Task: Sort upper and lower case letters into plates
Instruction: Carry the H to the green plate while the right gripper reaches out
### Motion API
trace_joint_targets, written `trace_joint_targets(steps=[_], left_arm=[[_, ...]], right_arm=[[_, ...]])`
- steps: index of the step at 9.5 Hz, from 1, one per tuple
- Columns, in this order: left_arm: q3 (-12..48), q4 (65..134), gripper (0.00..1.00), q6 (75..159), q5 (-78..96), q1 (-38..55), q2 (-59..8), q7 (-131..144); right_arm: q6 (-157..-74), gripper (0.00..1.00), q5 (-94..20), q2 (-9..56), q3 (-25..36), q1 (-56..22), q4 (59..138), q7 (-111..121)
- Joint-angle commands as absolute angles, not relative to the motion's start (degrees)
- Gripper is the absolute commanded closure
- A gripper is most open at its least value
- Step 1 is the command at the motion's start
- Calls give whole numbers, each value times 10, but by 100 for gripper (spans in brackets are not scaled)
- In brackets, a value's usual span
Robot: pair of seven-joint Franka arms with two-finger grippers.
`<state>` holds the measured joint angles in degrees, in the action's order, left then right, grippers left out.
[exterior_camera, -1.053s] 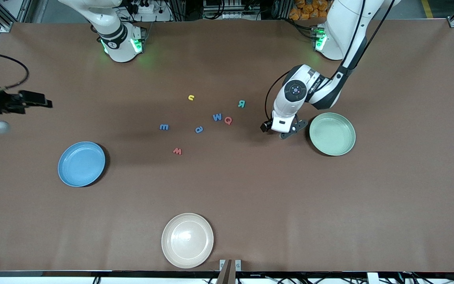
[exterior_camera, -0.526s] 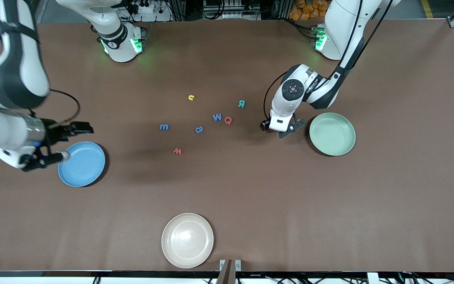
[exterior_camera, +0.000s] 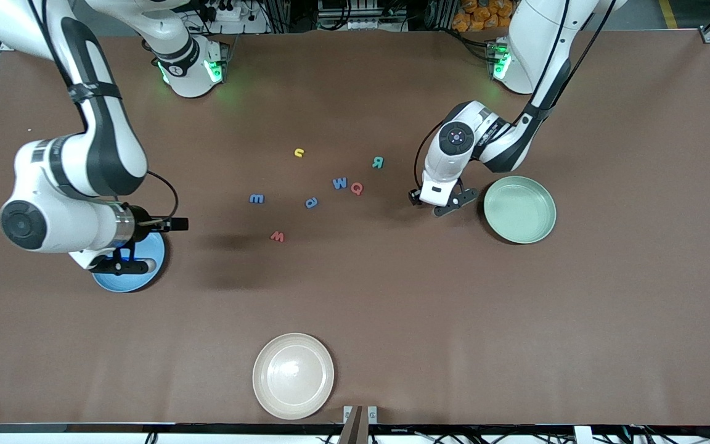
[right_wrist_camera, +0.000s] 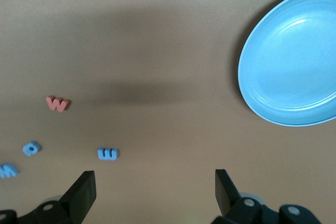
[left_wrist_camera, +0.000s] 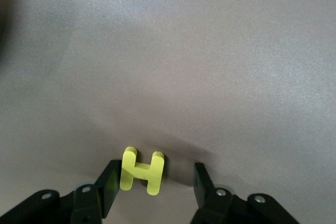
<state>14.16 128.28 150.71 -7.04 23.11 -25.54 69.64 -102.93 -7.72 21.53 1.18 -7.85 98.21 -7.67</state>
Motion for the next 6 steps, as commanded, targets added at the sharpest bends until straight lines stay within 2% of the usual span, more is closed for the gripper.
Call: trace_joint_targets(steps=[1, 3, 5, 6], left_arm=[[142, 1288, 90, 1508, -90, 229, -255, 712], [141, 1287, 100, 1505, -90, 227, -251, 708], [140, 1266, 100, 1428, -91, 192, -226, 642], [139, 1259, 100, 1386, -91, 169, -202, 584]], right_arm=[[-1150, 0, -85, 117, 12, -84, 1155, -101], [-1242, 0, -98, 99, 12, -127, 1243, -172], [-1349, 0, -98, 120, 13, -183, 1287, -254], [-1370, 0, -98, 135, 13, -205, 1288, -276]])
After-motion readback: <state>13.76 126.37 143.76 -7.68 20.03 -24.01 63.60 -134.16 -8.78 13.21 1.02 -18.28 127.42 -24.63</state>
